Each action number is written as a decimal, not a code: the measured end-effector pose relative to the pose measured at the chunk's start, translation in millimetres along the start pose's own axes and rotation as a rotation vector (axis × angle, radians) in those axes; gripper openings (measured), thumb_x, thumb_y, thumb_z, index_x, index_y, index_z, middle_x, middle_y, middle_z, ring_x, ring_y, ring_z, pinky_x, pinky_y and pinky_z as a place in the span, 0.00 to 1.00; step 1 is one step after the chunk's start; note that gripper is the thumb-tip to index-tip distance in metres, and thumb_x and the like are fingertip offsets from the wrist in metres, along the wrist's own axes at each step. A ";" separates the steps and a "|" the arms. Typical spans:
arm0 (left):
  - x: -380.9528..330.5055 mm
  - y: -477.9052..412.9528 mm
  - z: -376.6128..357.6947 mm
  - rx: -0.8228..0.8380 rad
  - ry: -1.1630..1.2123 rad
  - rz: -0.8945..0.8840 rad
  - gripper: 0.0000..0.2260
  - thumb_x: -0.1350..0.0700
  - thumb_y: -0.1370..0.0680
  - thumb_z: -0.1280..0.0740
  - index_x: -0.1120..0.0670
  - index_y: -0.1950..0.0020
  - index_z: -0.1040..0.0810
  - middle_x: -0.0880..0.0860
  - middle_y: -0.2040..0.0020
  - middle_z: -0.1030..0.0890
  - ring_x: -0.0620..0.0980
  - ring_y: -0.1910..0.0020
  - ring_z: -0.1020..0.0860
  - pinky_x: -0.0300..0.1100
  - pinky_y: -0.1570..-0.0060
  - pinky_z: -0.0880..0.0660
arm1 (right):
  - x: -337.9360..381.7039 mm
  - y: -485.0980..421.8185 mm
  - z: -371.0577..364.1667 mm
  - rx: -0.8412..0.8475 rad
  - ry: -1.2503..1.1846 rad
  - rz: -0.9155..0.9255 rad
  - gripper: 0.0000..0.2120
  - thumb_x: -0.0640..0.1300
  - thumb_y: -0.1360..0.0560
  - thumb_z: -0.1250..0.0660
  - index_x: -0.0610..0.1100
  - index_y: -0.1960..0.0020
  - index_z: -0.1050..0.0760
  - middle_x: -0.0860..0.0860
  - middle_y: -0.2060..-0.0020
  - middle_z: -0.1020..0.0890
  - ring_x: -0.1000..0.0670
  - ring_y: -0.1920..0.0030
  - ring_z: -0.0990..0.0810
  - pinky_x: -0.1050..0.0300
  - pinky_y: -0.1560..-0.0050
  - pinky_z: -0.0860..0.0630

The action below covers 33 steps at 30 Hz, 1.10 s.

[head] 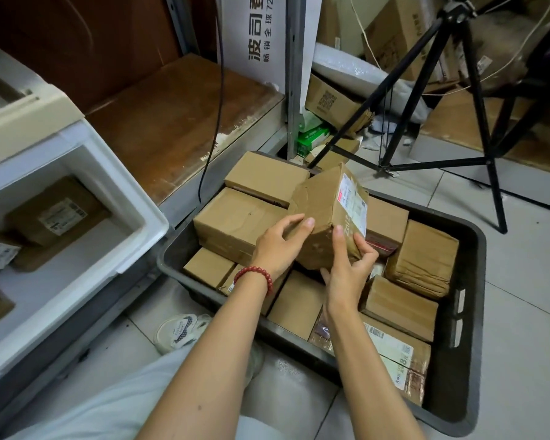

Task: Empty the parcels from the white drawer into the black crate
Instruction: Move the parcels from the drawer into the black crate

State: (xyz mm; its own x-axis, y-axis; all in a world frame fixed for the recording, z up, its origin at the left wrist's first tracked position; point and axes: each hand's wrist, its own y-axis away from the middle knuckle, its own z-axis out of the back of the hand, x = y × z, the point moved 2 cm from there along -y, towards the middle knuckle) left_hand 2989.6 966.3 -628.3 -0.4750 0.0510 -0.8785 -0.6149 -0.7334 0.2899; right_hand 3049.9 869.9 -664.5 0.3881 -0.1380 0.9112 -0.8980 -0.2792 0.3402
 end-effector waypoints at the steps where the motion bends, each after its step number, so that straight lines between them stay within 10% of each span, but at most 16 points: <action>1: 0.3 -0.1 -1.4 0.015 0.023 0.015 0.20 0.36 0.25 0.37 0.42 0.35 0.26 0.43 0.37 0.24 0.44 0.38 0.27 0.41 0.43 0.30 | 0.4 -3.3 1.5 -0.005 -0.013 0.009 0.24 0.71 0.41 0.27 0.64 0.49 0.29 0.54 0.36 0.28 0.53 0.37 0.25 0.42 0.38 0.25; 11: -2.5 -3.7 -14.0 0.105 0.089 0.052 0.37 0.27 0.35 0.35 0.41 0.31 0.35 0.47 0.31 0.30 0.48 0.34 0.31 0.43 0.41 0.34 | 7.2 -19.5 5.6 -0.054 0.026 0.160 0.16 0.63 0.35 0.26 0.63 0.50 0.24 0.51 0.39 0.24 0.49 0.37 0.24 0.40 0.39 0.24; 19: 4.9 -15.2 -12.6 0.128 0.142 0.038 0.28 0.33 0.24 0.42 0.43 0.27 0.35 0.46 0.31 0.28 0.47 0.33 0.31 0.45 0.37 0.35 | 9.9 -16.4 2.5 0.032 -0.017 0.231 0.22 0.39 0.27 0.28 0.52 0.37 0.31 0.57 0.39 0.25 0.54 0.35 0.25 0.65 0.42 0.25; 22: 14.6 -23.7 -8.5 0.075 0.149 0.051 0.22 0.39 0.21 0.42 0.42 0.29 0.32 0.46 0.34 0.24 0.47 0.34 0.28 0.46 0.34 0.32 | 0.4 -20.2 -0.8 0.098 0.102 0.218 0.22 0.40 0.26 0.28 0.54 0.37 0.30 0.51 0.35 0.26 0.53 0.34 0.27 0.59 0.36 0.27; 33: 13.6 -38.4 -11.2 -0.169 -0.556 -0.247 0.21 0.47 0.19 0.41 0.47 0.26 0.35 0.46 0.32 0.27 0.50 0.37 0.30 0.41 0.45 0.33 | -15.2 -34.7 -5.0 0.251 0.293 0.191 0.25 0.36 0.22 0.35 0.46 0.27 0.36 0.50 0.28 0.32 0.54 0.29 0.32 0.72 0.41 0.30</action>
State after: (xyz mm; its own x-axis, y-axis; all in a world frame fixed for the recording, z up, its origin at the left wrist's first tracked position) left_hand 3013.8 987.5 -655.7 -0.6158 0.5437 -0.5702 -0.6616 -0.7498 -0.0005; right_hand 3074.1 886.5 -688.9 0.1116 0.0556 0.9922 -0.8554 -0.5028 0.1244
